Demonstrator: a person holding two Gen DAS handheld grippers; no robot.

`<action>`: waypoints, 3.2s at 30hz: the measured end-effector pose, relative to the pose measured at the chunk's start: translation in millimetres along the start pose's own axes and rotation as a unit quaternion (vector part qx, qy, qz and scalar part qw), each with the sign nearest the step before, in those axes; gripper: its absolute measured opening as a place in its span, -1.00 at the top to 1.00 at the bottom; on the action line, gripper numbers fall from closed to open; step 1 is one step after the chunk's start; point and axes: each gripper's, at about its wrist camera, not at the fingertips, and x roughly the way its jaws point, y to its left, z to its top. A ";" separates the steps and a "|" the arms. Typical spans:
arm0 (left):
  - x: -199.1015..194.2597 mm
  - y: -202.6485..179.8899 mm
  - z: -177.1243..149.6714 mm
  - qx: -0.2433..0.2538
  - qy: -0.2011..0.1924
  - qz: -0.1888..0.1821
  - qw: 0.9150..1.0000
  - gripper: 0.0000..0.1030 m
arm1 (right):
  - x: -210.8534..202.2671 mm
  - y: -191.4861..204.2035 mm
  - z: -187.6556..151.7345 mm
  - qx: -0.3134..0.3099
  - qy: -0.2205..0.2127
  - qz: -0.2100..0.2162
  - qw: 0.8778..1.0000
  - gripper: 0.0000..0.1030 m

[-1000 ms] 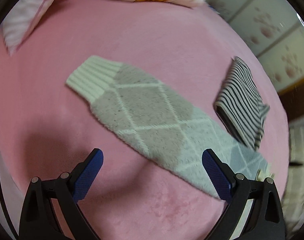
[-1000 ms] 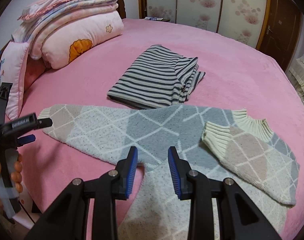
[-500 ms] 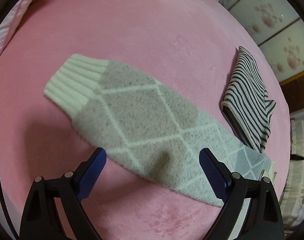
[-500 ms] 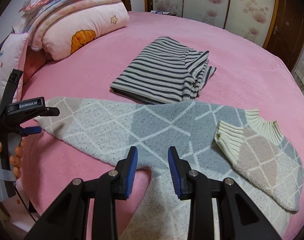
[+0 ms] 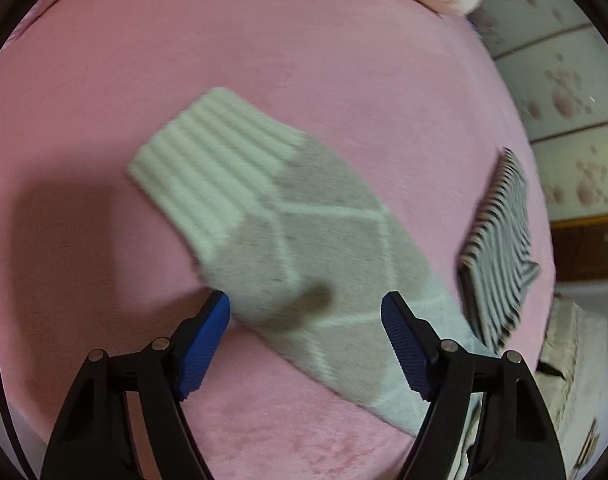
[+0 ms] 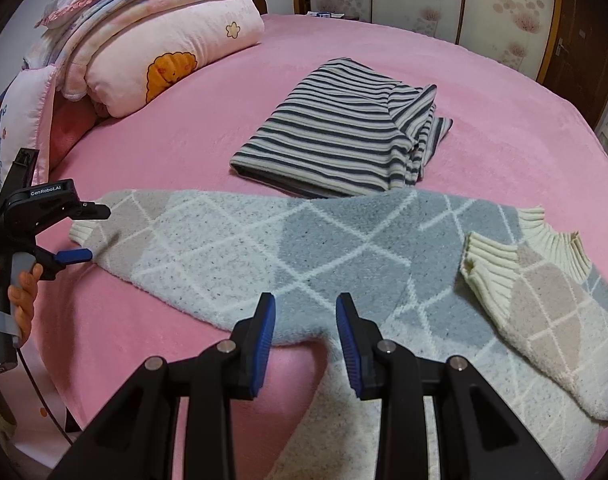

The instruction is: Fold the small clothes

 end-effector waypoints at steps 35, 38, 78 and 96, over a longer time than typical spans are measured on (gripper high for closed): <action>-75.0 -133.8 -91.1 0.341 -0.235 0.004 0.910 0.86 | -31.8 -44.7 -18.4 0.042 -0.021 -0.023 0.999 0.39; -81.6 -157.0 -129.7 0.382 -0.236 -0.013 0.894 0.86 | -52.0 -68.5 -26.8 0.056 -0.037 -0.034 0.997 0.39; -7.5 -160.7 -342.2 0.430 -0.064 -0.069 0.898 -0.05 | -94.9 -281.1 -175.7 0.262 -0.023 -0.013 0.965 0.39; 38.4 -150.2 -292.7 0.365 -0.055 -0.034 0.929 -0.05 | -63.3 -254.1 -144.9 0.196 -0.016 0.015 0.980 0.83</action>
